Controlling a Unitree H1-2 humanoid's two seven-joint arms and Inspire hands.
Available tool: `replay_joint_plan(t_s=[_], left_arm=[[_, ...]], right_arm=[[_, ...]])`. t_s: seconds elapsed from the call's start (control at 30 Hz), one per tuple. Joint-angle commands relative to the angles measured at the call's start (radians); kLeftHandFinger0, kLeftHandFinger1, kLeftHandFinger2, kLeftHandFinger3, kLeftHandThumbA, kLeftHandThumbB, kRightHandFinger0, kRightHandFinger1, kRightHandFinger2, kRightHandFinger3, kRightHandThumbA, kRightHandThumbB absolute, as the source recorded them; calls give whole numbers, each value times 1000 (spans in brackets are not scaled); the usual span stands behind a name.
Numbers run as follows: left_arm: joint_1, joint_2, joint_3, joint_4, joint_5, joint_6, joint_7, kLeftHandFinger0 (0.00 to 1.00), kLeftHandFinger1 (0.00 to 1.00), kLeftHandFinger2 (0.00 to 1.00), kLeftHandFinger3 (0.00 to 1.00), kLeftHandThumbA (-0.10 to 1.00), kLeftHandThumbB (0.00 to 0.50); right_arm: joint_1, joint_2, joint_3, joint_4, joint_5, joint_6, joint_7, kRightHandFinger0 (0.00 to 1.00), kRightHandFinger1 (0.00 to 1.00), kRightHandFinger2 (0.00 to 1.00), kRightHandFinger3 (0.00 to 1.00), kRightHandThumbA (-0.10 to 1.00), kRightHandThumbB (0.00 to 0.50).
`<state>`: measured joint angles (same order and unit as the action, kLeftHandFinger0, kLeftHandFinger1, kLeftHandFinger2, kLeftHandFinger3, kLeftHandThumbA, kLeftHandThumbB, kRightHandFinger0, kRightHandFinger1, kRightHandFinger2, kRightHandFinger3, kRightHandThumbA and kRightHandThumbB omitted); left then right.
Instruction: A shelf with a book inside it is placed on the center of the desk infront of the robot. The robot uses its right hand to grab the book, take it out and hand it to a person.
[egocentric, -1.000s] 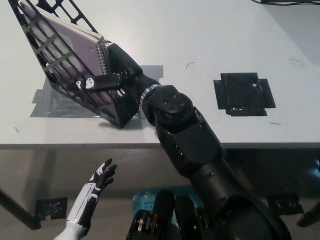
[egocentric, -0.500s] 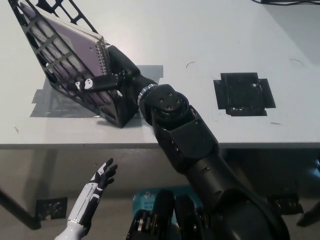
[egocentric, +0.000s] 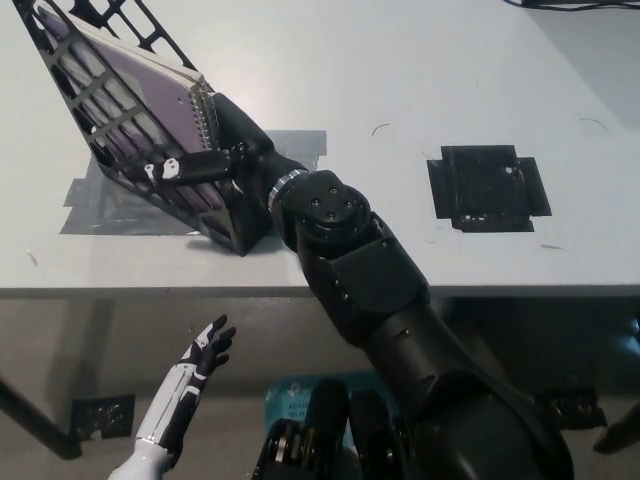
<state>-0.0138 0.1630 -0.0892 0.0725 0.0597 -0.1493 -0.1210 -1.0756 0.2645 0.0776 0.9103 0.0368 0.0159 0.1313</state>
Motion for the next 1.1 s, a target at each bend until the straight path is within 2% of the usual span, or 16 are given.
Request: replay_joint_plan(t_s=[0.0, 0.03, 0.07, 0.1, 0.13, 0.2, 0.3, 0.47, 0.6, 0.7, 0.77, 0.8, 0.83, 1.0, 1.03, 1.07], left_arm=[[-15, 11, 3, -21, 8, -25, -5, 1000, 1000, 1000, 1000, 1000, 251], [-18, 10, 2, -19, 6, -27, -6, 1000, 1000, 1000, 1000, 1000, 242], [-19, 10, 2, -18, 6, -27, -6, 1000, 1000, 1000, 1000, 1000, 248], [-20, 9, 3, -18, 4, -24, -7, 1000, 1000, 1000, 1000, 1000, 247], [-20, 8, 4, -14, 1, -25, -7, 1000, 1000, 1000, 1000, 1000, 254], [-22, 12, 3, -11, 11, -31, -3, 1000, 1000, 1000, 1000, 1000, 264], [-25, 12, 2, -14, 12, -26, -5, 1000, 1000, 1000, 1000, 1000, 248], [-26, 11, 1, -20, 15, -13, -5, 1000, 1000, 1000, 1000, 1000, 264], [-26, 10, 2, -22, 10, -14, -7, 1000, 1000, 1000, 1000, 1000, 262], [-26, 13, -1, -19, 22, -22, -5, 1000, 1000, 1000, 1000, 1000, 264], [-26, 12, -1, -18, 21, -22, -3, 1000, 1000, 1000, 1000, 1000, 260], [-24, 10, 0, -17, 19, -23, -3, 1000, 1000, 1000, 1000, 1000, 262], [-24, 10, 0, -18, 17, -21, -3, 1000, 1000, 1000, 1000, 1000, 258], [-27, 9, -1, -19, 14, -25, -5, 1000, 1000, 1000, 1000, 1000, 227], [-27, 8, 0, -22, 2, -16, -11, 1000, 1000, 1000, 1000, 1000, 221], [-27, 9, 1, -23, -7, -11, -17, 1000, 1000, 1000, 1000, 1000, 222]], right_arm=[[-92, 23, -9, 13, -12, -58, -52, 141, 216, 312, 462, 1000, 130], [-91, 24, -1, 0, -29, -50, -73, 28, 43, 62, 185, 1000, 91], [-89, 27, 5, -7, -44, -53, -94, 6, 9, 12, 37, 1000, 45], [-87, 28, 5, -11, -45, -49, -99, 1, 2, 2, 7, 1000, 24], [-81, 33, -2, -26, -34, -25, -99, 0, 0, 0, 0, 1000, 0], [-80, 34, -5, -28, -31, -12, -101, 0, 0, 10, 0, 1000, 0], [-76, 30, -14, -14, -18, -36, -99, 0, 8, 23, 0, 1000, 24], [-79, 28, -28, 12, -7, -69, -113, 0, 0, 22, 0, 1000, 76], [-72, 28, -32, 9, -15, -80, -149, 0, 0, 0, 0, 1000, 59], [-64, 36, -55, -12, 10, -71, -157, 0, 0, 0, 0, 1000, 83], [-60, 43, -80, -24, 36, -73, -151, 0, 0, 0, 0, 1000, 74], [-55, 52, -110, -36, 75, -90, -139, 0, 0, 0, 0, 1000, 28], [-52, 56, -125, -51, 90, -92, -136, 0, 0, 0, 0, 1000, 18], [-39, 83, -195, -175, 159, -63, -137, 0, 0, 0, 0, 1000, 2], [-36, 91, -208, -223, 174, -43, -145, 0, 0, 0, 0, 1000, 44], [-34, 99, -220, -273, 189, -24, -154, 0, 0, 0, 0, 1000, 53]])
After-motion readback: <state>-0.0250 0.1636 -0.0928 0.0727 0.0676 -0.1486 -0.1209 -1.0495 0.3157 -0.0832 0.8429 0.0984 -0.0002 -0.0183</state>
